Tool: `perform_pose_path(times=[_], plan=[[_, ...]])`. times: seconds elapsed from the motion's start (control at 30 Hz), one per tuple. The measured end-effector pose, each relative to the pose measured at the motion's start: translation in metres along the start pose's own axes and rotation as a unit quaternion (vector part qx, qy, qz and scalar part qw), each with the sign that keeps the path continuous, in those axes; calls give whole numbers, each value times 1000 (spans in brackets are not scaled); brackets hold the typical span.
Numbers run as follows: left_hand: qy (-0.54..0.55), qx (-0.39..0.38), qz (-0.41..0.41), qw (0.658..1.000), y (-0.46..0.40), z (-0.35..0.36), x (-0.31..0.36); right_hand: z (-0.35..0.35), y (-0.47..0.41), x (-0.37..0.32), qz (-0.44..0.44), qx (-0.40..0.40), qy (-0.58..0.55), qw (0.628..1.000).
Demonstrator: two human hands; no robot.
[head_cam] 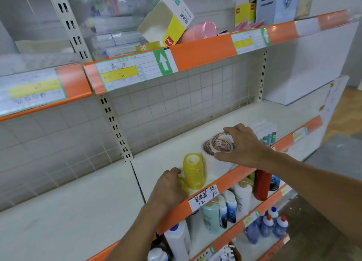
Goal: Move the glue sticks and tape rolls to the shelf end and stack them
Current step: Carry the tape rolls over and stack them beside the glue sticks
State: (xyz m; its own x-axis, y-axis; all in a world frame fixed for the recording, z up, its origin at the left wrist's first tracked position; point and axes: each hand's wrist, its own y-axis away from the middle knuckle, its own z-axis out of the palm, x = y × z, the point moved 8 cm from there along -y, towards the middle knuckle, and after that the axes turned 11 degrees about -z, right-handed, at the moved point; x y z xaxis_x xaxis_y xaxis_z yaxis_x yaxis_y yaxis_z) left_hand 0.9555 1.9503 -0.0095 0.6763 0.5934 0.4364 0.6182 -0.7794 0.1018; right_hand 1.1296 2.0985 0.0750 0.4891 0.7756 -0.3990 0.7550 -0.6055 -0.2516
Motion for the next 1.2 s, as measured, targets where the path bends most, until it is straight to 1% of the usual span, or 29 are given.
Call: perform_pose_path(times=[0.23, 0.4, 0.53, 0.9, 1.2], plan=[[-7, 19, -31, 999, -2, 3, -1, 3, -2, 7, -13, -1, -20, 1000], [-11, 6, -32, 999, -3, 5, -4, 0, -5, 7, -29, 12, -30, 999], [7, 6, -40, 999, -5, 5, -6, 1, -7, 5, -40, 8, -43, 998], [47, 13, -23, 999, 0, 4, -3, 9, -14, -3, -52, -6, -54, 997], [40, 16, -20, 999, 6, -3, -9, 21, -18, -4, -44, -35, -40, 998]])
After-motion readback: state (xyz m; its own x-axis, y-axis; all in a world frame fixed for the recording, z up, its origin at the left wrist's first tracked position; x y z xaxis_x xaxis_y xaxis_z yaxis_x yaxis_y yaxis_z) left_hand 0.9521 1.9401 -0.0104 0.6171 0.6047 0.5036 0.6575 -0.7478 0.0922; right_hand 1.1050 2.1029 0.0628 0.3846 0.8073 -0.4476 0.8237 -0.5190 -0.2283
